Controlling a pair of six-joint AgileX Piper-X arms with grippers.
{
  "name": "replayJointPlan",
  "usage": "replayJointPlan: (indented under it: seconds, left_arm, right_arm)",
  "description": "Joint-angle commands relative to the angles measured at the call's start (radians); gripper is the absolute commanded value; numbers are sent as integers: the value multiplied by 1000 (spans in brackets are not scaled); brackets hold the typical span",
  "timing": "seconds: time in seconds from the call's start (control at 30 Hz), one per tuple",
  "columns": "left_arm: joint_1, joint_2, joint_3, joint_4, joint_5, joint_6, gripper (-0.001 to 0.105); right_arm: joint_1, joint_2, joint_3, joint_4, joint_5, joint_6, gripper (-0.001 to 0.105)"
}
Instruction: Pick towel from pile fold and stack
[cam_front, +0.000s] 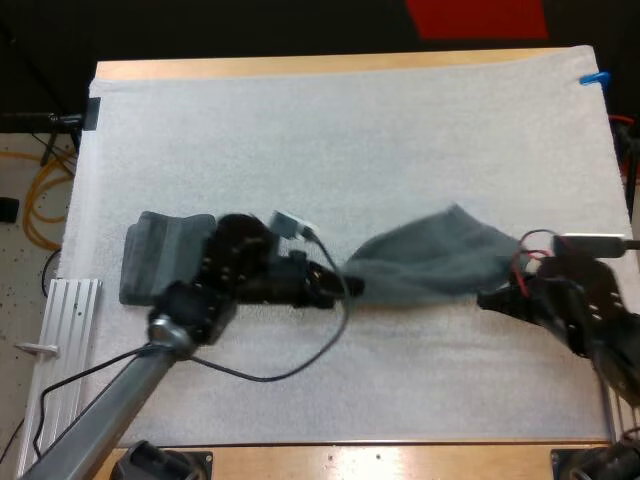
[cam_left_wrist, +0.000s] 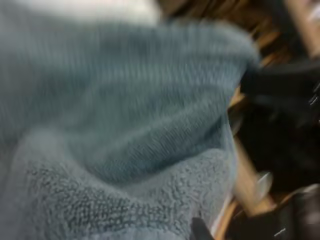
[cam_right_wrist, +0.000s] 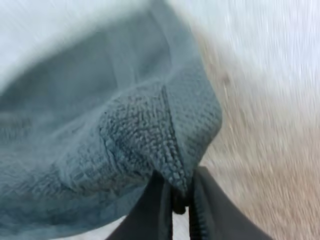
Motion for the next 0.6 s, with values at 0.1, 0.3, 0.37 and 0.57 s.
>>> replayJointPlan:
  seconds: [0.1,0.3,0.37,0.57]
  left_arm:
    - [36,-72,-34,-4,59,-55,0]
    - [4,-163,-38,16,77,-92,0]
    - [-8,-190,-38,47,73,-91,0]
    - [-27,-267,-38,179,50,-75,0]
  right_arm:
    - [1,-80,-64,-7,-71,-4,0]
    - [1,-125,-102,33,-223,8,0]
    - [1,-139,-102,55,-256,23,0]
    - [1,-185,-102,191,-293,27,0]
